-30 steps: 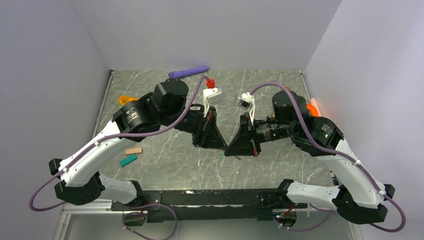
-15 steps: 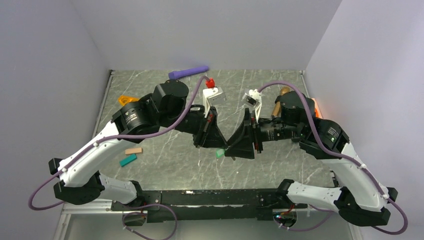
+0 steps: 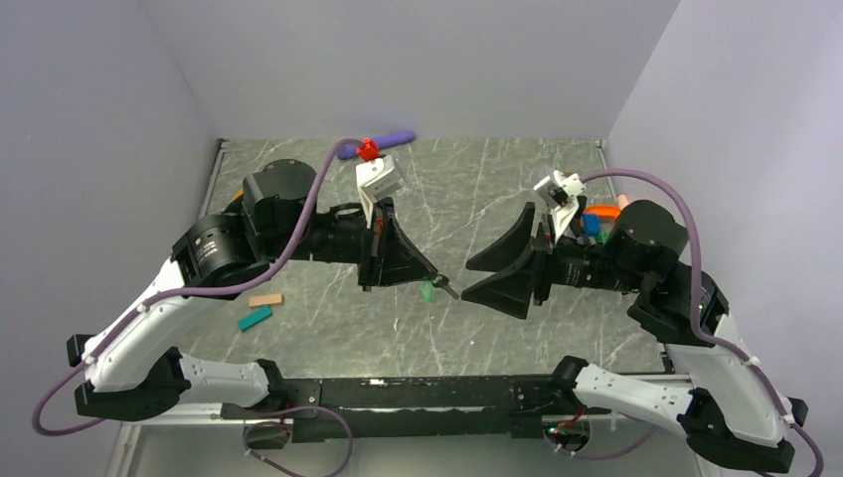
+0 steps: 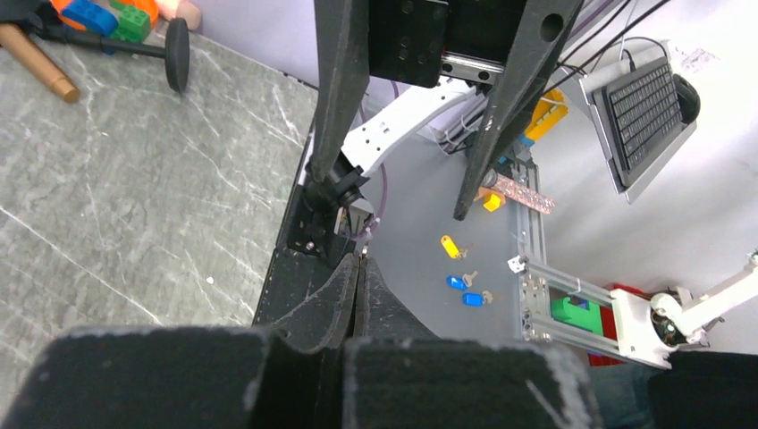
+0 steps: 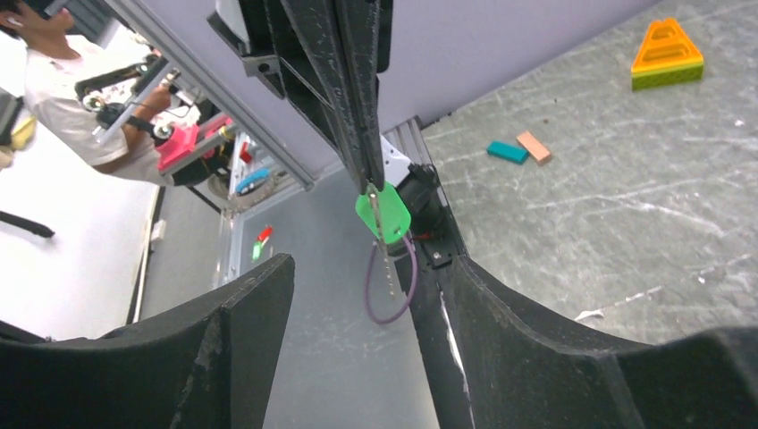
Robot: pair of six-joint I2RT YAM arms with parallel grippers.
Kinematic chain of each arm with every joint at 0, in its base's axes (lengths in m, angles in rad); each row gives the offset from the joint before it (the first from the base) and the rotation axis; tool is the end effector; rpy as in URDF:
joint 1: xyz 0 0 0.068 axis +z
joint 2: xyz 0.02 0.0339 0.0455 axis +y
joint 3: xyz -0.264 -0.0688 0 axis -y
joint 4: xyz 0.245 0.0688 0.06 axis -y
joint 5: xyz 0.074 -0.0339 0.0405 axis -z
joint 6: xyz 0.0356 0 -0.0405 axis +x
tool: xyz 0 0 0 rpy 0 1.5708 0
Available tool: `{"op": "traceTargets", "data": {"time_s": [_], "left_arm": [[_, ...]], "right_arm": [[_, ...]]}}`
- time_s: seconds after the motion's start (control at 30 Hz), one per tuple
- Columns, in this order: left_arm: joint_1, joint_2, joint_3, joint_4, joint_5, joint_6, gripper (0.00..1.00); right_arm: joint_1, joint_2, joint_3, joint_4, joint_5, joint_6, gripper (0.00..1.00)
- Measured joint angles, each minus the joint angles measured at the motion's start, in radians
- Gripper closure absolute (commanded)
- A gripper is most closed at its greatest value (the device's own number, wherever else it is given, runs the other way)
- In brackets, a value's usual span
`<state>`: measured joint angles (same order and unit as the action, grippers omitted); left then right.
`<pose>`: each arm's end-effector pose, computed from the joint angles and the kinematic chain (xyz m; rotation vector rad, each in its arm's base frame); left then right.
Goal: Remove the keys from the keyring
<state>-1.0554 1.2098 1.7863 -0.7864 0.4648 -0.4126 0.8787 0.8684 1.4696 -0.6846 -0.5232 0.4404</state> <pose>0.0861 -0.1845 0.5223 0.9823 1.7533 -1.4170 0.0642 0.1053 0.4943 -0.8233 1.6590 1.3942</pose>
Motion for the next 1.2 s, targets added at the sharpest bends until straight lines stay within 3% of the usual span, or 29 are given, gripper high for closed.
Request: {"op": "traceTargets", "data": {"time_s": [0.33,1.2], "left_arm": [[0.0,-0.042,-0.039,0.052,-0.06,-0.022,1.0],[0.0,-0.14,-0.107,0.142,-0.15,-0.082,1.0]], "right_arm": [[0.0,0.051,-0.01,0.163,-0.008,0.077,0.43],[0.0,0.117,-0.04,0.321,-0.115,0.167,0.72]]}}
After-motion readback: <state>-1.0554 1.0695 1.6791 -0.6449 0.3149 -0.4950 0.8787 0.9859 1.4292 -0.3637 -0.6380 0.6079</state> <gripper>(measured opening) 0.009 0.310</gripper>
